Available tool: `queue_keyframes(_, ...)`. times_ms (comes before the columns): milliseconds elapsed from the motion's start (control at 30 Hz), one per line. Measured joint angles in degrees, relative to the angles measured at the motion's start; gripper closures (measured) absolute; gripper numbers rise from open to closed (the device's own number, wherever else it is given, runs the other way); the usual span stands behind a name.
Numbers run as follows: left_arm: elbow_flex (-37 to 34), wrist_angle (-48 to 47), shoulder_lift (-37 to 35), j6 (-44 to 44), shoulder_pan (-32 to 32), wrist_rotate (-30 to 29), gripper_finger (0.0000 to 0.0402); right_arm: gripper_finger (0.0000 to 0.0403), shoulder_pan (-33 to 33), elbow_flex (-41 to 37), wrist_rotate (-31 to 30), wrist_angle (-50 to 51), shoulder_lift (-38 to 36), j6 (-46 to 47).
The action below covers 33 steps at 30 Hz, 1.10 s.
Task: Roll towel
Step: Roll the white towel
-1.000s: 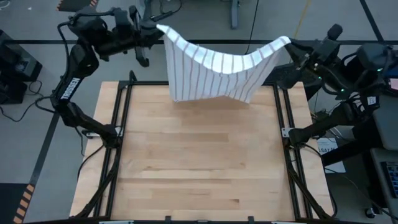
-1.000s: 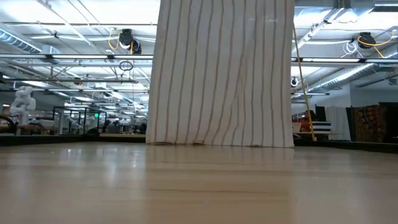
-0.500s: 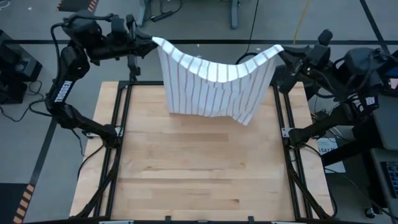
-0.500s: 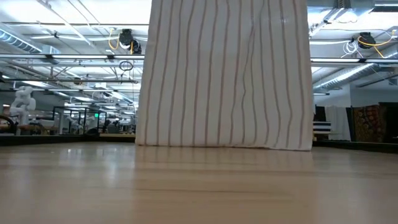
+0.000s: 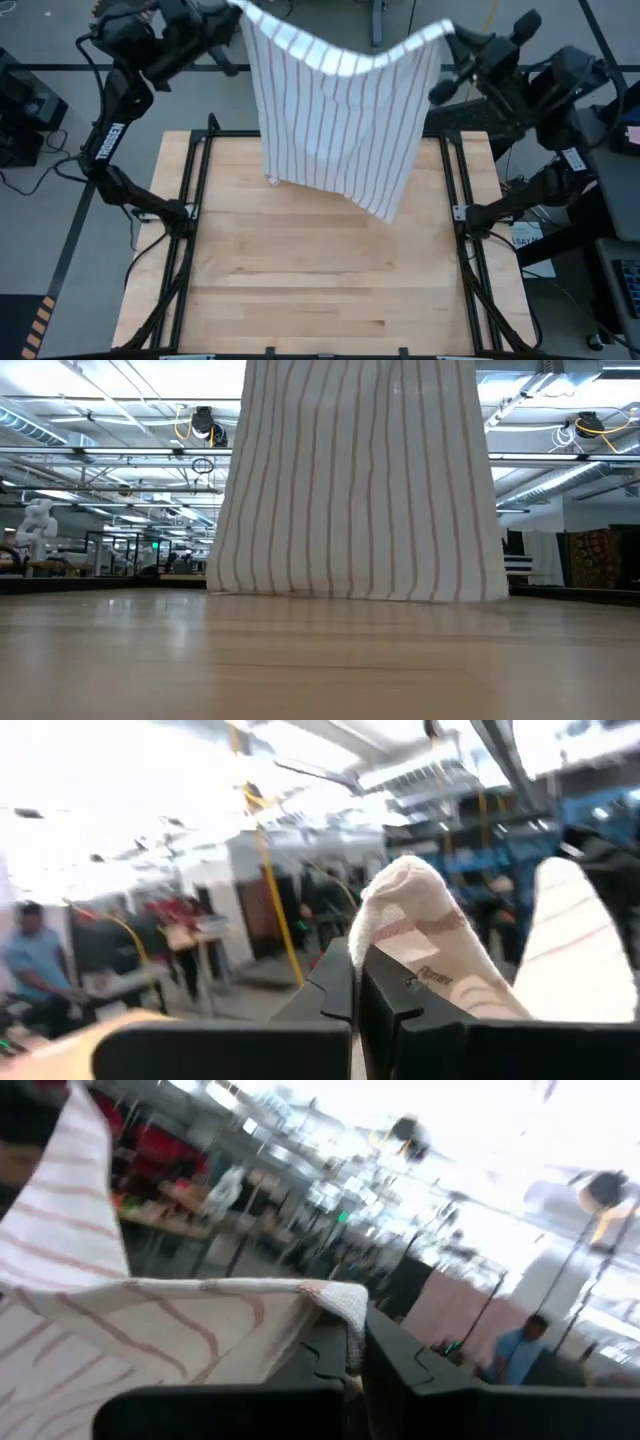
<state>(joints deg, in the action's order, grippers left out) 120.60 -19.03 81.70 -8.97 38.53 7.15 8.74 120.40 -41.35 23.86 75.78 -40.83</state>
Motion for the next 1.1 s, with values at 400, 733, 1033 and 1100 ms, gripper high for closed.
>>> queue_keyframes(400,0.0,26.4,5.0,2.2,8.1,2.1,0.0401,0.0399,22.1,0.0,21.8,-12.1,3.4,4.5)
queue_keyframes(733,0.0,26.6,5.2,24.4,12.9,19.6,0.0401,0.0399,29.5,0.0,33.0,-2.2,1.2,22.5)
queue_keyframes(1033,0.0,6.4,-1.2,38.4,11.8,49.4,0.0401,0.0399,29.4,0.0,52.6,19.7,-2.7,39.4)
queue_keyframes(1100,0.0,-2.9,-3.1,35.1,10.9,50.6,0.0401,0.0399,29.4,0.0,56.0,23.3,-3.5,40.9)
